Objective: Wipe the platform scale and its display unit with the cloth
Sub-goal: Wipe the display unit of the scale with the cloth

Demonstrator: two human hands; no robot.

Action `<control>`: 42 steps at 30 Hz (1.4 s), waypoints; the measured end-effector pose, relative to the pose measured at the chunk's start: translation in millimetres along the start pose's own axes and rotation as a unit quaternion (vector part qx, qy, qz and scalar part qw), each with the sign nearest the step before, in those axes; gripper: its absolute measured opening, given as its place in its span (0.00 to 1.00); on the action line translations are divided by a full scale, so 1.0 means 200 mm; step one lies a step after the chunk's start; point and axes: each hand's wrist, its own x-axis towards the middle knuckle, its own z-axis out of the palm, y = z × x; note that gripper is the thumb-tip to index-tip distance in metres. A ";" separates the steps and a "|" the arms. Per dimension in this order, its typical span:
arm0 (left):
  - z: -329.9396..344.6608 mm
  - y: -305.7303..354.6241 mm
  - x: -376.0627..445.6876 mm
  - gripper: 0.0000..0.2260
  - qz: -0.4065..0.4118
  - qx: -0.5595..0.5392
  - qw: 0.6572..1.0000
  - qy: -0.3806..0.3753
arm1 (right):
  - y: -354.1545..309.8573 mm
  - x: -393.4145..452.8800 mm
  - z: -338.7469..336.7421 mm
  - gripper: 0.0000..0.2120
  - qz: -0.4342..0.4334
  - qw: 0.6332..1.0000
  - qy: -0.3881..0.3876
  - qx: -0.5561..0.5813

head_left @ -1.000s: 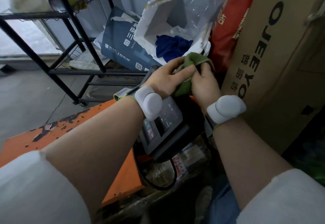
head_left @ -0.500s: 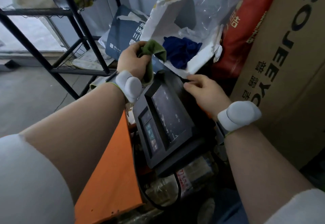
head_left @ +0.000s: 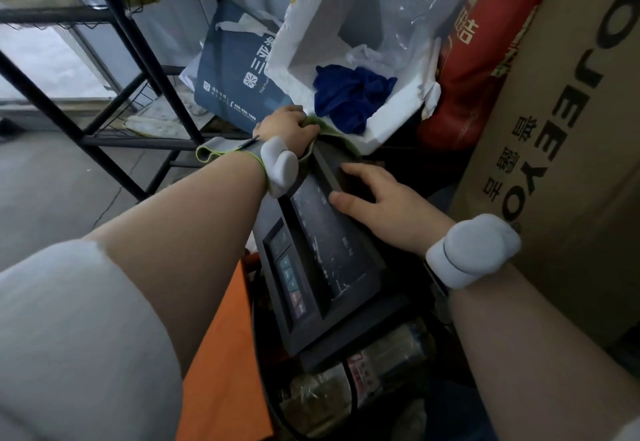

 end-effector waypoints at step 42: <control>0.18 -0.21 -0.36 0.15 -0.036 -0.217 0.969 0.113 | -0.01 0.02 0.04 0.30 -0.004 1.000 0.022 -0.017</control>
